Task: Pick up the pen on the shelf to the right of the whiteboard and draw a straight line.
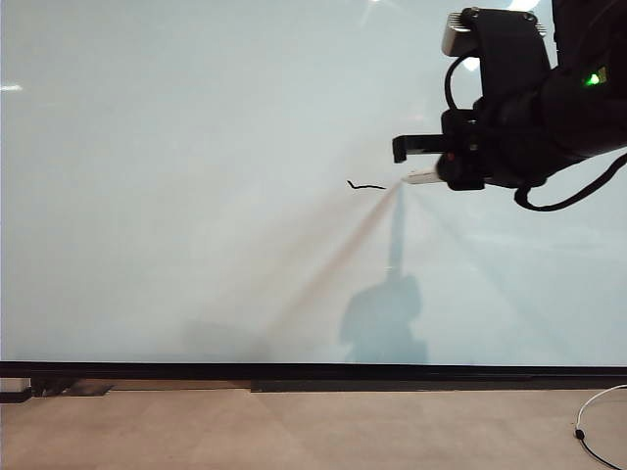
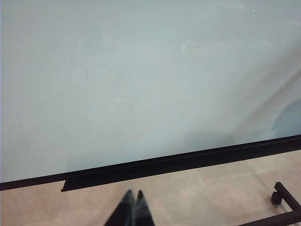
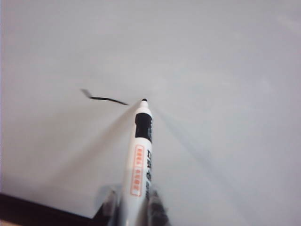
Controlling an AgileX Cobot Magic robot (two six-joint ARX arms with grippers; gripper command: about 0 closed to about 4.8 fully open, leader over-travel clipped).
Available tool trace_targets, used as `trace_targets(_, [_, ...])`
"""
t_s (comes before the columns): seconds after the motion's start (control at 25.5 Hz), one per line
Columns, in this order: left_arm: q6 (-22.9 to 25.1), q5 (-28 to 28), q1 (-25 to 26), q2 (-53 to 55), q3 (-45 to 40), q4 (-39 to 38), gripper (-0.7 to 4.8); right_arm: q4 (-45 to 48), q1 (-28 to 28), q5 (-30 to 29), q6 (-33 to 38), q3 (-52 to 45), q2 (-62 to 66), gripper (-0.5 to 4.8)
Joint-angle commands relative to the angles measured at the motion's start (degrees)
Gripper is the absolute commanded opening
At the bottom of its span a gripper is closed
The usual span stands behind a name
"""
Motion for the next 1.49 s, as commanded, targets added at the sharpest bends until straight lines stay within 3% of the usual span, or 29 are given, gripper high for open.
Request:
trace_targets(0.04, [-0.02,0.39,-0.04,0.0,0.2,0.76,-0.05,1.31,0.07,-2.78,1.09,0.13,-0.28,-0.05])
trace_targets(0.51, [0.02,0.39,-0.04,0.0,0.2,0.79,-0.05,1.73,-0.79,-5.09,1.16,1.11,1.62,-0.05])
trace_targets(1.49, [0.0,0.44,-0.04,0.0,0.22,0.76,-0.05,0.83,-4.37,1.16,-2.08,-0.52,-0.33,-0.05])
